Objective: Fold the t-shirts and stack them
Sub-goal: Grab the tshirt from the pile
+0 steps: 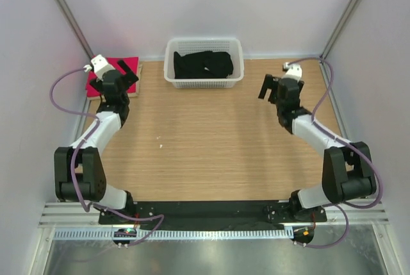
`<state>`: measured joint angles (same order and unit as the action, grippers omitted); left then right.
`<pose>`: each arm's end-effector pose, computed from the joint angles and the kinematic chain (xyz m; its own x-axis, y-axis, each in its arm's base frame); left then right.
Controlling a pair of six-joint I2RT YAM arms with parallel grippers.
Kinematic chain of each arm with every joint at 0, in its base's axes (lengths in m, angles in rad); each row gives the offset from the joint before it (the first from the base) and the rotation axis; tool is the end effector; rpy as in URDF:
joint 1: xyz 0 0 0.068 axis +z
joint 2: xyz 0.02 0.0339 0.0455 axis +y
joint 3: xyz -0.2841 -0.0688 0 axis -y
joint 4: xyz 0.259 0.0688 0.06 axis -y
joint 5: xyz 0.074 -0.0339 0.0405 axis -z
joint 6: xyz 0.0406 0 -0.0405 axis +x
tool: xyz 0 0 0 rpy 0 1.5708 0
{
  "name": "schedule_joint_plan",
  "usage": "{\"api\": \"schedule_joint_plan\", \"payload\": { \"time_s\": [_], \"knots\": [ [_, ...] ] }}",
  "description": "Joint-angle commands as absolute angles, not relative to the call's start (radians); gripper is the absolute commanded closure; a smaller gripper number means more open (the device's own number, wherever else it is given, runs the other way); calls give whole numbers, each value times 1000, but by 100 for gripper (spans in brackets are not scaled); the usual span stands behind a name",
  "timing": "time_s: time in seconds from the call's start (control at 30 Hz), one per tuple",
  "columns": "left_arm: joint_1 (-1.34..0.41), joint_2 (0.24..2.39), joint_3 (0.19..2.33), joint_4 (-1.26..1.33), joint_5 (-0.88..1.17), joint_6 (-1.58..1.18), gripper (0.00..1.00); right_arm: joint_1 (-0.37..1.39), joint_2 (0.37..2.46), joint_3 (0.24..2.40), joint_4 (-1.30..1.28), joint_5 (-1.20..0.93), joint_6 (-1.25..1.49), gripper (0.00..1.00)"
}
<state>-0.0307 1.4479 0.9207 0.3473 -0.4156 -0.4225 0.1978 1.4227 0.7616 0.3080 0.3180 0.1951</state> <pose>0.3489 0.0057 0.2971 -0.0118 -0.3750 -0.9270 -0.4098 0.8474 -0.3375 0.3211 0.0514 0.2439 -0.3131 0.1251 -0.9415 0.1648 0.9834 0.0758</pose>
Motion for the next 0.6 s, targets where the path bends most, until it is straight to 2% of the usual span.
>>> {"api": "schedule_joint_plan", "payload": {
  "time_s": [0.0,0.07,0.27,0.33,0.43,0.57],
  "knots": [
    [-34,1480,1029,114,-510,-592,0,204,1472,1046,-92,205,334,0],
    [-31,1500,1083,83,-462,-612,0,207,1559,1243,-193,28,321,0],
    [-11,1539,1112,81,-344,-693,0,276,1804,1625,-253,-52,368,1],
    [-11,1557,1123,66,-313,-710,0,317,1949,1745,-317,-49,350,7],
    [-9,1608,1186,-55,-269,-712,0,360,2130,1995,-383,-37,313,10],
    [-9,1625,1192,-104,-158,-690,13,393,2301,2175,-422,29,252,12]
  ]
}}
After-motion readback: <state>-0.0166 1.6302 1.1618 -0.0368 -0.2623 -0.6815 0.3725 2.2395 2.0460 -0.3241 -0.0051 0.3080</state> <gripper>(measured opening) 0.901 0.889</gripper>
